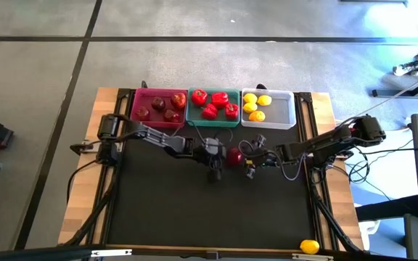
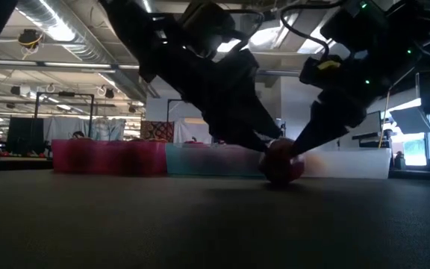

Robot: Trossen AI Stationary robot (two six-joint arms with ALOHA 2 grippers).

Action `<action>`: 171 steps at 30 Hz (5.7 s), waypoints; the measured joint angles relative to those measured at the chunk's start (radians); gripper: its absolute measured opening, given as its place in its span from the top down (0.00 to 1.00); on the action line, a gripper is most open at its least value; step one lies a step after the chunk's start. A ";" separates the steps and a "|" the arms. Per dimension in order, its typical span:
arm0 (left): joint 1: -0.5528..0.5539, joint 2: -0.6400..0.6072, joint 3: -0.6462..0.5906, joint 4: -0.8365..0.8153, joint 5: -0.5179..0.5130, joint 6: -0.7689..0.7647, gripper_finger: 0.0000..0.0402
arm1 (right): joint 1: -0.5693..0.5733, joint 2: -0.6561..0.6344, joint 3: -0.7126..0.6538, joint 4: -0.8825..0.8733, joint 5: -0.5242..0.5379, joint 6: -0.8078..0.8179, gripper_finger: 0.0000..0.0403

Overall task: Sort produce into baskets
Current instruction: Put the apple into the pink bin

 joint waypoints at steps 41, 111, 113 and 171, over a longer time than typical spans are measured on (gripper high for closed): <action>0.062 -0.025 -0.006 -0.048 -0.350 -0.027 0.04 | -0.197 -0.007 0.001 0.027 -0.032 -0.201 0.26; 0.104 -0.051 -0.007 -0.299 -0.379 0.300 0.04 | -0.282 0.189 -0.017 0.607 -0.183 -0.323 0.26; 0.103 -0.030 -0.007 -0.272 -0.376 0.313 0.04 | -0.284 0.206 -0.008 0.605 -0.168 -0.306 0.26; -0.143 -0.468 -0.140 -0.656 -0.377 -0.013 0.04 | -0.182 0.087 0.625 -0.596 -0.345 -0.195 0.60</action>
